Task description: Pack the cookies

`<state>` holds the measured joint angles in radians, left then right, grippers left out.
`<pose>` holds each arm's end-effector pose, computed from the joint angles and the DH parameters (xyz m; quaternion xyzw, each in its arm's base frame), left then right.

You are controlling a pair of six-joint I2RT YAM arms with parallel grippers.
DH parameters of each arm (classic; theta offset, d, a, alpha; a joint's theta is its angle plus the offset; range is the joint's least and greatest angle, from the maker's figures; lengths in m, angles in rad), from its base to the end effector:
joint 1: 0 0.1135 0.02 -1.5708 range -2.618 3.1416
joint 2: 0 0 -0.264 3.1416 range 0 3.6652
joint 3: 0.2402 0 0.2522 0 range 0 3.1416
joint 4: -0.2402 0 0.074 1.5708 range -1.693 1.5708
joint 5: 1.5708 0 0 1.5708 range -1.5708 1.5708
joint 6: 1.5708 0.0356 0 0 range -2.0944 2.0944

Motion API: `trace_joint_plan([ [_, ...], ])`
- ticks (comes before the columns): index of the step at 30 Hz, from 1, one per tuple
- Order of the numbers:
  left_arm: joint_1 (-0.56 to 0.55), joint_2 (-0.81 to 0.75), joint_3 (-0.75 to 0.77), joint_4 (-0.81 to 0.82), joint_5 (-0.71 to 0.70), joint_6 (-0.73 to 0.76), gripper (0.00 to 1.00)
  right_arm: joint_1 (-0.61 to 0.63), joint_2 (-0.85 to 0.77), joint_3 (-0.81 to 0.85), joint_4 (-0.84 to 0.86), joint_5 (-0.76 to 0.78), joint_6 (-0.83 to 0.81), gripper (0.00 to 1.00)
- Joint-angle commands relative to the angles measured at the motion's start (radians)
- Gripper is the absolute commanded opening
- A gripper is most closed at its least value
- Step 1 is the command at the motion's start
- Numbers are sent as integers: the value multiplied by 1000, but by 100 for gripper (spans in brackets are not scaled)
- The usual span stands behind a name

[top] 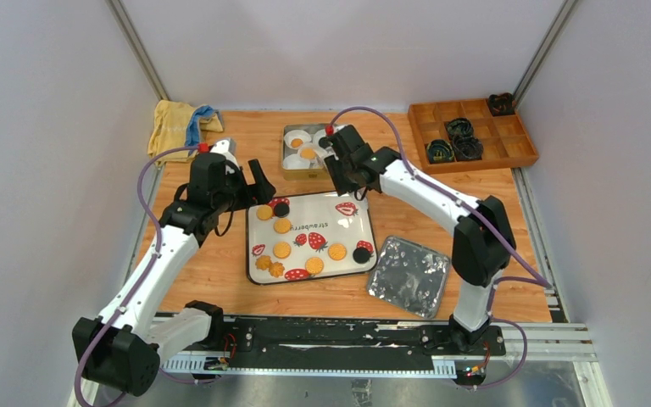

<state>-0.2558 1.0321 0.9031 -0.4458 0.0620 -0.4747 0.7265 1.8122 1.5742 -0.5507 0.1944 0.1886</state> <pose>0.2192 -0.0596 0.3086 -0.0812 0.8745 -0.1960 0.4362 0.3126 0.2686 0.2931 -0.2088 0.8969 0.0871 0.3800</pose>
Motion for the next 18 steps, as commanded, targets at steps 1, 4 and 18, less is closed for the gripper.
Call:
trace_joint_plan([
  [1, 0, -8, 17, 17, -20, -5, 97, 104, -181, -87, 6, 3, -7, 52],
  [4, 0, 18, 20, 14, -22, -24, 97, 181, -255, -174, -8, -5, -1, 53],
  [18, 0, -10, 2, 9, -10, -46, 96, 343, -264, -335, 12, -34, 59, 53],
])
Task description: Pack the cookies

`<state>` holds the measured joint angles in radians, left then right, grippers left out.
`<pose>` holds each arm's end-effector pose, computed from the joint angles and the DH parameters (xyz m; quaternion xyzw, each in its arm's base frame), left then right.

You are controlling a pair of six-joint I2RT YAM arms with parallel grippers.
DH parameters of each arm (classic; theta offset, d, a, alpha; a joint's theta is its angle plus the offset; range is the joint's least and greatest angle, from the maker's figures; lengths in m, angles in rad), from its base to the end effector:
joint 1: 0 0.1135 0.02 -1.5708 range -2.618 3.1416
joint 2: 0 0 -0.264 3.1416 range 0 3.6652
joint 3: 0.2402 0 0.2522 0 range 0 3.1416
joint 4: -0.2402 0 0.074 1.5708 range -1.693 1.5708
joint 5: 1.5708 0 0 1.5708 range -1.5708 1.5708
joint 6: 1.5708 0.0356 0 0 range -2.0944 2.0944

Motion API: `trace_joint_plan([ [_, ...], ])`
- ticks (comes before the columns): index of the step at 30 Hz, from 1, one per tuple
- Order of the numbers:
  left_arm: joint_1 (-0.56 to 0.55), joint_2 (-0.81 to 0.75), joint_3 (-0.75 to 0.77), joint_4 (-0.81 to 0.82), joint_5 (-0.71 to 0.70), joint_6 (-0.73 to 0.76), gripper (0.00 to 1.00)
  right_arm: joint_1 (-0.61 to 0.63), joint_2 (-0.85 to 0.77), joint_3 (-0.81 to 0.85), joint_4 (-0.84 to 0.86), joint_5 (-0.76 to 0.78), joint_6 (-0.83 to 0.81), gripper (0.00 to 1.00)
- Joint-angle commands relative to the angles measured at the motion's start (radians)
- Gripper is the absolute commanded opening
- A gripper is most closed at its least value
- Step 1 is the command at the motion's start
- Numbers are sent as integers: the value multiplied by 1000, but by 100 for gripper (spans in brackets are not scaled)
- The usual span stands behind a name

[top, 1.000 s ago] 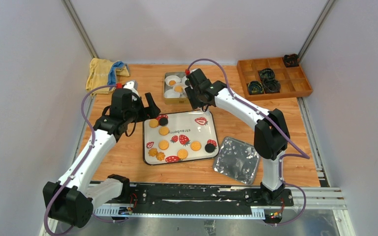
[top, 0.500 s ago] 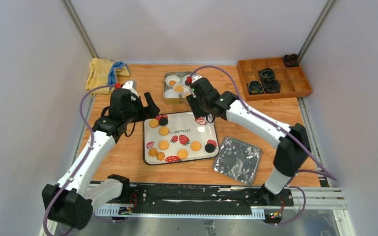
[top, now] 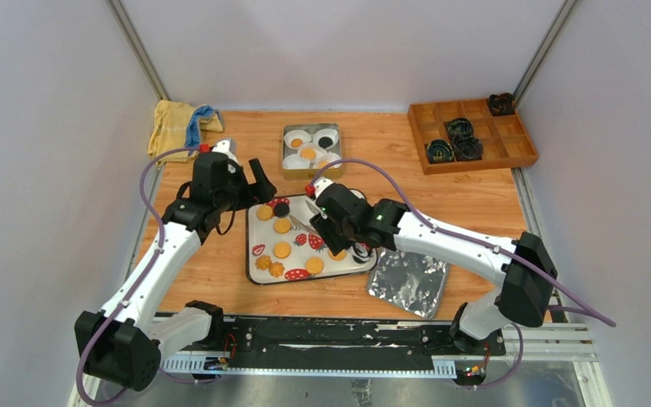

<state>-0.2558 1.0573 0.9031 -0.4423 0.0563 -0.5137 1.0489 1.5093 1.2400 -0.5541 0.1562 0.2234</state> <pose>0.2241 -0.0607 0.3036 -0.1005 0.8777 -0.1987 0.4244 0.1694 0.2834 0.2896 -0.3462 0.8616 0.1578 0.3359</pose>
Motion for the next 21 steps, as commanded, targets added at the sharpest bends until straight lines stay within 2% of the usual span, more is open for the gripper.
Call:
trace_joint_plan([
  [1, 0, -41, 2, 2, -6, -4, 96, 22, 54, 1, 20, 11, 24, 53],
  [11, 0, -79, 8, -19, -22, 14, 96, 20, 177, 58, 64, 51, -17, 52],
  [21, 0, -88, 11, -33, -39, 28, 96, 20, 274, 146, 86, -4, -29, 52],
])
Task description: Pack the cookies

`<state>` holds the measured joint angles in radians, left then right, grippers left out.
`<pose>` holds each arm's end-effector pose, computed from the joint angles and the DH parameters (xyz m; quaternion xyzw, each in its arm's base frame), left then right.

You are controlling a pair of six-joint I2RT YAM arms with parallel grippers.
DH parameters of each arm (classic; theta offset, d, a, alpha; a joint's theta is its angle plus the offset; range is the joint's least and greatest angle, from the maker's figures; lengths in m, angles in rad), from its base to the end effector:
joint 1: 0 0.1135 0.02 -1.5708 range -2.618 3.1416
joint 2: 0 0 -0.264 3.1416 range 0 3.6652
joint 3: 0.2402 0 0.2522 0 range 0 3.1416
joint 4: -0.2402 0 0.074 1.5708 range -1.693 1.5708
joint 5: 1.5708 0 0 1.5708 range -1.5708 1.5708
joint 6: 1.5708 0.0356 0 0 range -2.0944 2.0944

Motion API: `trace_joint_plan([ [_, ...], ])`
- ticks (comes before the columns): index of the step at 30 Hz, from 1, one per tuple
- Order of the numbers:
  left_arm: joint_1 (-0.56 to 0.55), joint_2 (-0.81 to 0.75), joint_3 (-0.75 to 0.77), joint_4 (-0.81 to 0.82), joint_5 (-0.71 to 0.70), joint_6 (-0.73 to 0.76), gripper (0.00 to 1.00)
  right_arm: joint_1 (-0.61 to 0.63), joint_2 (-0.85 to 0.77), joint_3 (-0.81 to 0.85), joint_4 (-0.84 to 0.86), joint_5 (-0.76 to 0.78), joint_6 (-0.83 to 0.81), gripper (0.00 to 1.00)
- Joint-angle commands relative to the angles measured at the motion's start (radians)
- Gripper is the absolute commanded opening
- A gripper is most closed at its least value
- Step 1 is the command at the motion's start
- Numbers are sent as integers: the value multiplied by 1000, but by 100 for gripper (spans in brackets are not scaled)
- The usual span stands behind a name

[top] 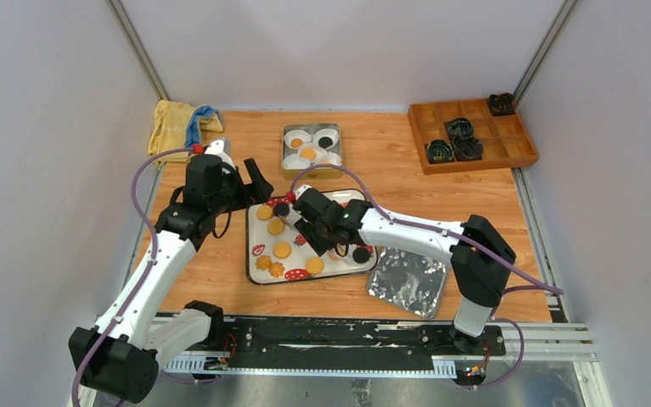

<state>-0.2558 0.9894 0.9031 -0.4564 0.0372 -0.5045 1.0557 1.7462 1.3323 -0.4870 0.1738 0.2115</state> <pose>0.2106 -0.0565 0.3162 -0.0989 0.8650 -0.1975 0.4505 0.1936 0.3296 0.2444 -0.3594 0.8700 0.1278 0.3124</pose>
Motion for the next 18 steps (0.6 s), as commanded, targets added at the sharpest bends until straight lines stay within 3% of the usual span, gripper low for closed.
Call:
trace_joint_plan([
  [1, 0, -23, 11, -20, -23, 19, 96, 13, 48, 63, 19, -20, -19, 52],
  [9, 0, -25, 7, -21, -28, 24, 96, -13, 115, 117, 19, -33, -5, 49],
  [18, 0, -24, 2, -17, -26, 23, 96, -23, 68, 111, 18, -4, -9, 26],
])
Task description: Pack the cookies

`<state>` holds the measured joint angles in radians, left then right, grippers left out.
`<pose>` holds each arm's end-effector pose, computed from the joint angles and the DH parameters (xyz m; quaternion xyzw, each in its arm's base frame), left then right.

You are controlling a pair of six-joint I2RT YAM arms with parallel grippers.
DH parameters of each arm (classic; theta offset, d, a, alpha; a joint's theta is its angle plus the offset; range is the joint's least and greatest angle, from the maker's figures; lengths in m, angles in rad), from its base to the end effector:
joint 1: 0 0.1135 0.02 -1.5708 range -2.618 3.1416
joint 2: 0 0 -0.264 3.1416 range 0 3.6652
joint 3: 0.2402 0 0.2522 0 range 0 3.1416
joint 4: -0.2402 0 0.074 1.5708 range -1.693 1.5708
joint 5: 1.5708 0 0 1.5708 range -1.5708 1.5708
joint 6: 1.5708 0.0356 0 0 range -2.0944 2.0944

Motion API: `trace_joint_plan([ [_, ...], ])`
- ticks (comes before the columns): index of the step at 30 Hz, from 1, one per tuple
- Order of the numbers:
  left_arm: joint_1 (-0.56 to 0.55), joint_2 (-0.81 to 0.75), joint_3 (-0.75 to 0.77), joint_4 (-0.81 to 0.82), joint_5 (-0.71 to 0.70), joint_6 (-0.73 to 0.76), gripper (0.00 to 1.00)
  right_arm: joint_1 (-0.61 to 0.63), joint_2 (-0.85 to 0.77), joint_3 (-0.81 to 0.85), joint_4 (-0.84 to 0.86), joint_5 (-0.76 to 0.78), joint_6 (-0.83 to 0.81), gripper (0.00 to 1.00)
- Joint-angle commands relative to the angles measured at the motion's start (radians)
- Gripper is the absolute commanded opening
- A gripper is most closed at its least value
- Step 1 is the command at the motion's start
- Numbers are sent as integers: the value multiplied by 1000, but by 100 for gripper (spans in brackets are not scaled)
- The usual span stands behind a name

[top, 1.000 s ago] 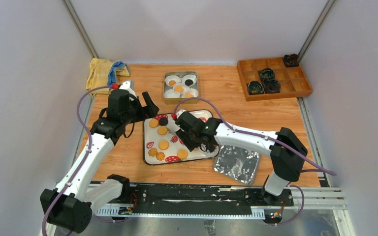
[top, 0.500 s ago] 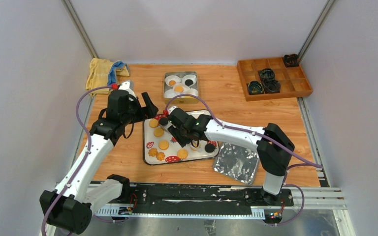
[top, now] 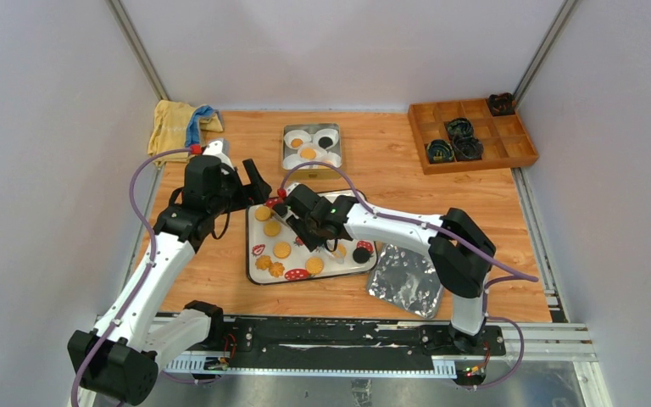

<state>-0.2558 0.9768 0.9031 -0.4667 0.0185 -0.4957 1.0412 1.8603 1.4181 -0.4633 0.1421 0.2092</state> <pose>0.2078 -0.0550 0.3177 -0.0996 0.8645 -0.1883 0.4554 0.2114 0.3512 0.2300 -0.3598 0.8718 0.1362 0.3034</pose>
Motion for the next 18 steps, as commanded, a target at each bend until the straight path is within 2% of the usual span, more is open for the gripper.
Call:
trace_joint_plan([
  [1, 0, -11, 2, -6, -6, 14, 96, -9, -60, 25, -8, 38, -8, 26],
  [11, 0, -10, 6, 1, -6, 3, 96, -35, -225, 69, -19, 222, -64, 25],
  [18, 0, -3, 10, 0, -6, 6, 96, -140, -134, 196, -14, 204, -93, 25],
])
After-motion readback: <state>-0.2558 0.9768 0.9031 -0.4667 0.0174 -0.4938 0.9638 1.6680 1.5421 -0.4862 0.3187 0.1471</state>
